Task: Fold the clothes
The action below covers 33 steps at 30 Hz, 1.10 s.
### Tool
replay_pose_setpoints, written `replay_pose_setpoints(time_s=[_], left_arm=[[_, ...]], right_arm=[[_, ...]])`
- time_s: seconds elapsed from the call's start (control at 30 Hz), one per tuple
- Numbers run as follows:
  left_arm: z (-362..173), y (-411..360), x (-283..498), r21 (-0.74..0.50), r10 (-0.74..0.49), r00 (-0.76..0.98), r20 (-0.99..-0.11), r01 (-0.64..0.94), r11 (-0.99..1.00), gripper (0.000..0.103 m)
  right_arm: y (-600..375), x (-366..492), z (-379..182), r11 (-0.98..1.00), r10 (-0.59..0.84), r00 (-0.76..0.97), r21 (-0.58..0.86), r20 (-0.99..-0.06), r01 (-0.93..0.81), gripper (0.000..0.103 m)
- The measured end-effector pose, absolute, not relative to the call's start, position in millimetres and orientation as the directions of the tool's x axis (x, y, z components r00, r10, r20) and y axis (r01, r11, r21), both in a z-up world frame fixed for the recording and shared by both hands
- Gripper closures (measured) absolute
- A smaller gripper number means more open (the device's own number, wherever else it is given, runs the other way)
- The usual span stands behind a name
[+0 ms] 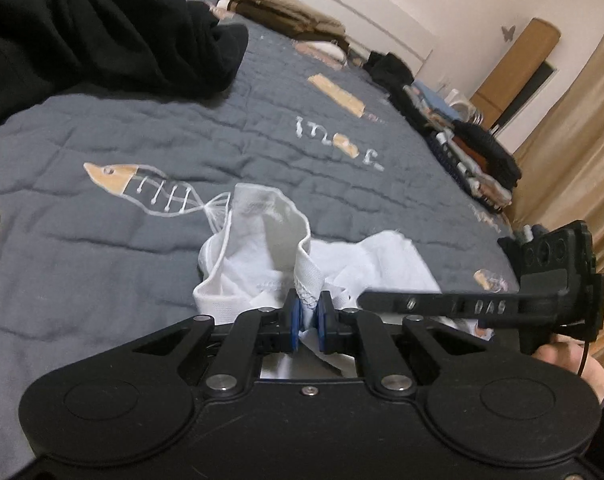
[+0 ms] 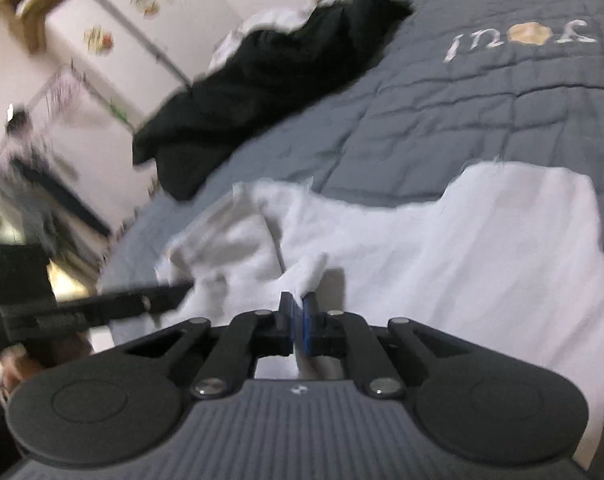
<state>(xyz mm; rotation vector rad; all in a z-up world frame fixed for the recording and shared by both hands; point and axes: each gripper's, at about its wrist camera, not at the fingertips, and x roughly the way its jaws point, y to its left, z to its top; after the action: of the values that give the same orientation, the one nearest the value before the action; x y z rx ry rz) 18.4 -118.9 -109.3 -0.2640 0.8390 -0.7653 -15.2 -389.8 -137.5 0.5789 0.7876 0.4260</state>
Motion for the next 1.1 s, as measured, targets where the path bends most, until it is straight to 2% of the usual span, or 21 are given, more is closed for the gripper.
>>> replay_pose_setpoints(time_s=[0.07, 0.13, 0.17, 0.2, 0.27, 0.37, 0.57, 0.63, 0.7, 0.87, 0.97, 1.1], left_arm=[[-104.0, -116.9, 18.1, -0.511, -0.719, 0.432, -0.545, 0.509, 0.693, 0.091], [-97.9, -113.9, 17.7, -0.521, -0.727, 0.452, -0.517, 0.507, 0.687, 0.076], [-95.2, -112.0, 17.7, -0.526, -0.731, 0.463, -0.502, 0.507, 0.683, 0.064], [-92.8, -110.2, 17.5, -0.532, -0.735, 0.472, -0.486, 0.508, 0.678, 0.056], [-89.5, -108.0, 16.7, -0.539, -0.739, 0.486, -0.467, 0.506, 0.673, 0.055], [-90.1, -109.1, 17.2, -0.535, -0.737, 0.483, -0.473, 0.507, 0.676, 0.053], [-95.5, -114.7, 17.4, -0.5, -0.72, 0.464, -0.517, 0.519, 0.693, 0.051], [-95.0, -114.7, 16.2, -0.473, -0.708, 0.473, -0.524, 0.53, 0.704, 0.05], [-91.0, -120.5, 12.4, -0.38, -0.676, 0.499, -0.542, 0.573, 0.727, 0.05], [-84.7, -153.8, -4.0, -0.036, -0.613, 0.549, -0.568, 0.728, 0.685, 0.055], [-87.2, -170.9, -6.5, 0.075, -0.594, 0.533, -0.603, 0.779, 0.622, 0.06], [-99.0, -190.9, -4.0, 0.206, -0.527, 0.515, -0.676, 0.819, 0.536, 0.06]], right_arm=[[-402.2, -20.9, -125.0, 0.758, 0.529, 0.688, 0.641, -0.497, -0.12, 0.099], [-415.2, -28.7, -108.7, 0.771, 0.48, 0.742, 0.629, -0.469, -0.101, 0.099], [-422.6, -34.0, -101.0, 0.786, 0.441, 0.77, 0.612, -0.461, -0.084, 0.099], [-430.2, -39.6, -93.5, 0.804, 0.396, 0.799, 0.591, -0.453, -0.064, 0.099], [-446.6, -48.9, -85.2, 0.837, 0.294, 0.842, 0.547, -0.452, 0.001, 0.099], [-466.5, -53.2, -92.1, 0.873, 0.156, 0.84, 0.471, -0.519, 0.129, 0.099], [-458.3, -39.6, -123.5, 0.919, 0.089, 0.752, 0.344, -0.654, 0.191, 0.096], [-457.0, -41.9, -114.9, 0.926, 0.094, 0.755, 0.336, -0.649, 0.174, 0.095], [-454.6, -45.9, -99.8, 0.933, 0.095, 0.78, 0.328, -0.618, 0.146, 0.095], [-436.0, -44.8, -87.2, 0.941, 0.171, 0.788, 0.336, -0.592, 0.048, 0.093], [-434.4, -44.6, -79.6, 0.948, 0.158, 0.788, 0.316, -0.595, 0.048, 0.093], [-449.3, -47.9, -71.9, 0.948, 0.097, 0.794, 0.299, -0.6, 0.111, 0.093]])
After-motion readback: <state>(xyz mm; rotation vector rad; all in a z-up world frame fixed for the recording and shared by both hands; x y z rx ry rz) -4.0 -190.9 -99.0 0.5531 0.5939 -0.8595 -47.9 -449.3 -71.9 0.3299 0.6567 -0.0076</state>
